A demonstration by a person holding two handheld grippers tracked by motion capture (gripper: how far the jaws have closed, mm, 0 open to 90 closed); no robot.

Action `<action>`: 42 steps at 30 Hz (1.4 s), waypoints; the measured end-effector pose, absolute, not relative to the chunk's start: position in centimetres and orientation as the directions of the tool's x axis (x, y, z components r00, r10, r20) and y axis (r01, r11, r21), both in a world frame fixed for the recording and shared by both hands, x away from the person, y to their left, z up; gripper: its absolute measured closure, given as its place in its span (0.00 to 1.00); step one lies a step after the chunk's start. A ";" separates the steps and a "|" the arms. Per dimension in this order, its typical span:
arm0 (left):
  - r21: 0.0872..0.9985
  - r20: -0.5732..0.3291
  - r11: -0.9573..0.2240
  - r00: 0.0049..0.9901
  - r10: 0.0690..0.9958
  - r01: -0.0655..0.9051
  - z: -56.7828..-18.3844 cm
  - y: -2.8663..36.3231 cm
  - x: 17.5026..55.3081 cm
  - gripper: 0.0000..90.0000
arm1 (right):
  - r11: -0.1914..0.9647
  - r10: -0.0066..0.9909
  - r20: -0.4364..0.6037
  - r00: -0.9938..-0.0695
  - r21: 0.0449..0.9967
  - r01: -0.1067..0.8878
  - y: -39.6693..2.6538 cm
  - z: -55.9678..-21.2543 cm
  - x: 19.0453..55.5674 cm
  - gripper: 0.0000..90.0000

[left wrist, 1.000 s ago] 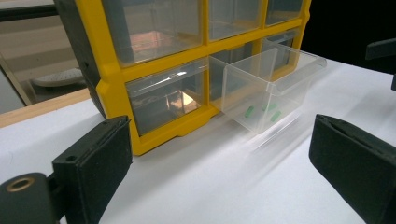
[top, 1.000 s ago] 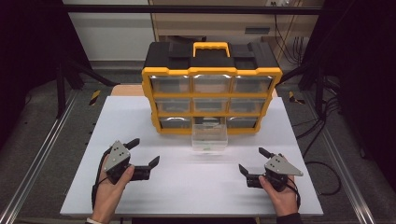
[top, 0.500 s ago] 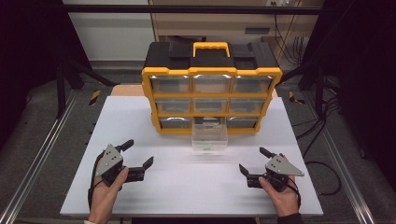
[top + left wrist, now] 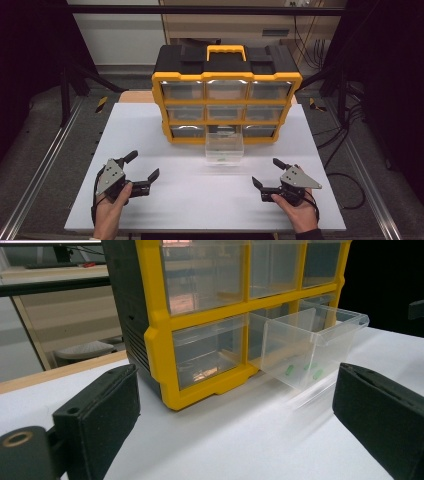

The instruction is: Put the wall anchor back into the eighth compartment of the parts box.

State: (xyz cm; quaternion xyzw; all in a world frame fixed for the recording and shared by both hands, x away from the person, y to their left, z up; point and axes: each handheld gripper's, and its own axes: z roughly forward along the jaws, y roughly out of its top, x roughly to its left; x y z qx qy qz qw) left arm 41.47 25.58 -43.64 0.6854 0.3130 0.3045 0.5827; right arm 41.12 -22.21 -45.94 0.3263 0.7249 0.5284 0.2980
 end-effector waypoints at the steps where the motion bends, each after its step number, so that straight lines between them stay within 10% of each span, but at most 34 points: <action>1: 0.990 0.048 -0.118 0.616 0.786 0.073 -43.7 25.6 41.5 0.05 | 0.232 0.784 -0.091 -0.614 0.960 0.154 -22.1 -45.9 41.1 0.08; 25: 0.993 0.063 -0.114 0.618 0.783 0.043 -43.5 25.8 40.0 0.04 | 0.277 0.743 -0.079 -0.665 0.940 0.197 -19.4 -46.2 41.2 0.19; 42: 0.988 0.070 -0.142 0.638 0.767 0.062 -43.8 25.2 40.1 0.04 | 0.331 0.709 -0.102 -0.698 0.922 0.201 -18.0 -45.9 41.3 0.48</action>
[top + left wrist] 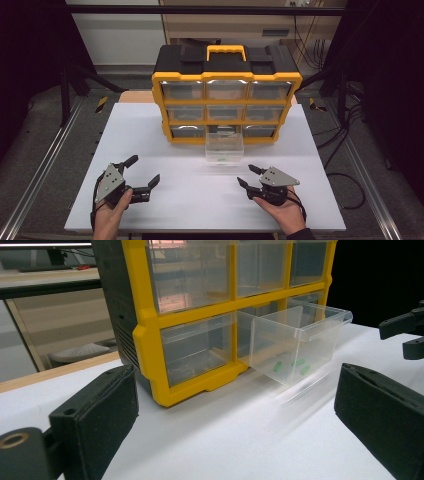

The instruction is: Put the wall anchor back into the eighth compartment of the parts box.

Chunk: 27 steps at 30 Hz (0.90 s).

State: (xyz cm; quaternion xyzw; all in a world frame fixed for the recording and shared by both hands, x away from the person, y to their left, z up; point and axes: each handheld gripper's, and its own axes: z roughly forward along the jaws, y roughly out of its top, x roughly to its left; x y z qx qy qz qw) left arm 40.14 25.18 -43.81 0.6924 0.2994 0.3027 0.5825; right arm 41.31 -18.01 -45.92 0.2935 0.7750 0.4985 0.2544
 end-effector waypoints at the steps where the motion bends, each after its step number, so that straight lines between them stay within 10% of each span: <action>1: 0.988 0.072 -0.145 0.639 0.766 0.062 -43.8 25.1 40.1 0.04 | 0.332 0.707 -0.102 -0.700 0.922 0.201 -18.0 -45.9 41.3 0.49; 27: 0.992 0.041 -0.107 0.641 0.767 0.064 -43.8 25.5 40.3 0.03 | 0.400 0.715 -0.132 -0.687 0.883 0.247 -16.8 -46.4 43.8 0.91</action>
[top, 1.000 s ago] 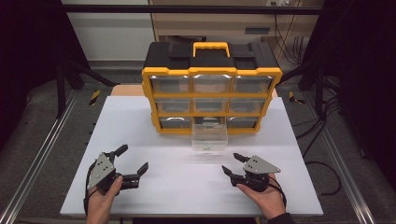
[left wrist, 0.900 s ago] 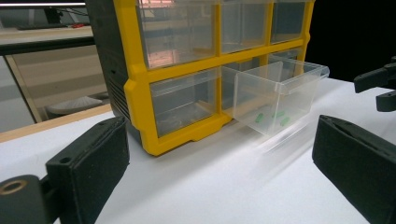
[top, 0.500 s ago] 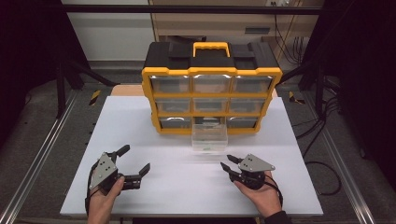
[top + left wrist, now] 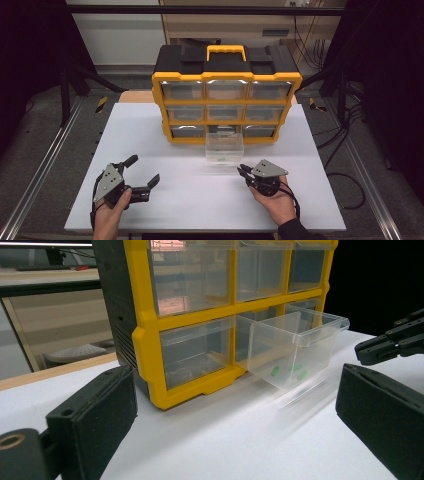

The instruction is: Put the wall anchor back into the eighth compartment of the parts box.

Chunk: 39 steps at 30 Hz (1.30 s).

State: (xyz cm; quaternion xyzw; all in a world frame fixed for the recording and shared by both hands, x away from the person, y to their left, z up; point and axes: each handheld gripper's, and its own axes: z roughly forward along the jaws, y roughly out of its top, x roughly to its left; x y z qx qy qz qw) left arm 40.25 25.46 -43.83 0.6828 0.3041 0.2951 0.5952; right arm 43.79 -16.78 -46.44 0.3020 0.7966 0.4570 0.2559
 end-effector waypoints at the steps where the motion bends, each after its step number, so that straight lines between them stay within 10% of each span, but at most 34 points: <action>1: 0.992 0.043 -0.108 0.641 0.766 0.063 -43.8 25.5 40.3 0.03 | 0.402 0.715 -0.132 -0.687 0.881 0.249 -16.7 -46.5 43.9 0.92; 39: 0.993 0.036 -0.102 0.654 0.755 0.063 -44.1 25.6 40.7 0.03 | 0.427 0.694 -0.165 -0.700 0.878 0.216 -15.1 -46.5 45.2 1.00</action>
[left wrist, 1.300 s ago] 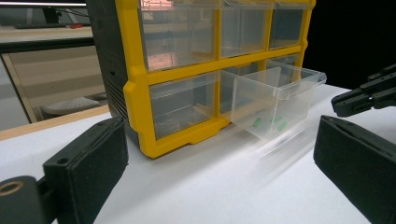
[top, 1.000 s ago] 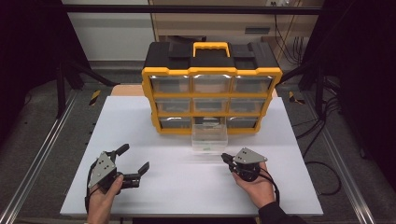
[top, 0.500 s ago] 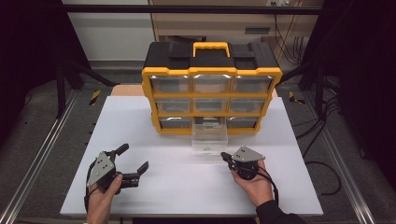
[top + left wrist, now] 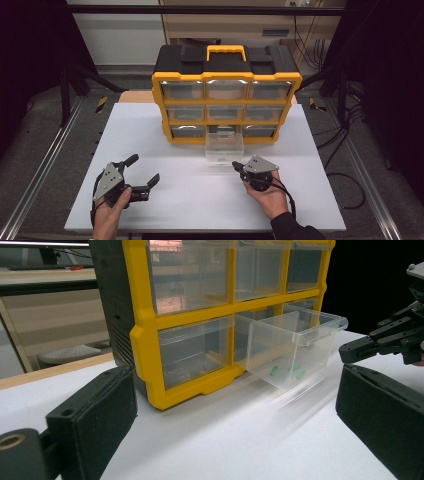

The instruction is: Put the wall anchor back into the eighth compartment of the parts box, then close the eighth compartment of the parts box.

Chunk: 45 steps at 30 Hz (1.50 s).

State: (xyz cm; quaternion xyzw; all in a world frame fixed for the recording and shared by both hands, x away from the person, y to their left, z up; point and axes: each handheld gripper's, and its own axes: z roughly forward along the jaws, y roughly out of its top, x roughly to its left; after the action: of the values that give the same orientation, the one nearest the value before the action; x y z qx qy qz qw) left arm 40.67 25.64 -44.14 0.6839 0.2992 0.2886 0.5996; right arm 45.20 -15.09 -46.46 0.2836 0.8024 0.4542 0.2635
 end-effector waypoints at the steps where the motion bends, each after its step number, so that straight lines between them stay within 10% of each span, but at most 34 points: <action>1: 0.993 0.036 -0.102 0.655 0.755 0.064 -44.2 25.6 40.7 0.03 | 0.427 0.696 -0.163 -0.699 0.877 0.220 -15.1 -46.5 45.3 1.00; 45: 0.993 0.020 -0.091 0.650 0.760 0.076 -44.3 26.0 40.9 0.03 | 0.462 0.693 -0.203 -0.692 0.862 0.209 -12.7 -46.0 48.4 1.00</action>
State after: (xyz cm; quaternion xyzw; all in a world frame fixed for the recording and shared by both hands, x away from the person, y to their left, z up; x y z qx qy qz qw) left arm 40.91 26.02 -44.29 0.6815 0.3068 0.2847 0.6004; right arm 48.38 -12.69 -46.03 0.2787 0.8089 0.4376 0.2765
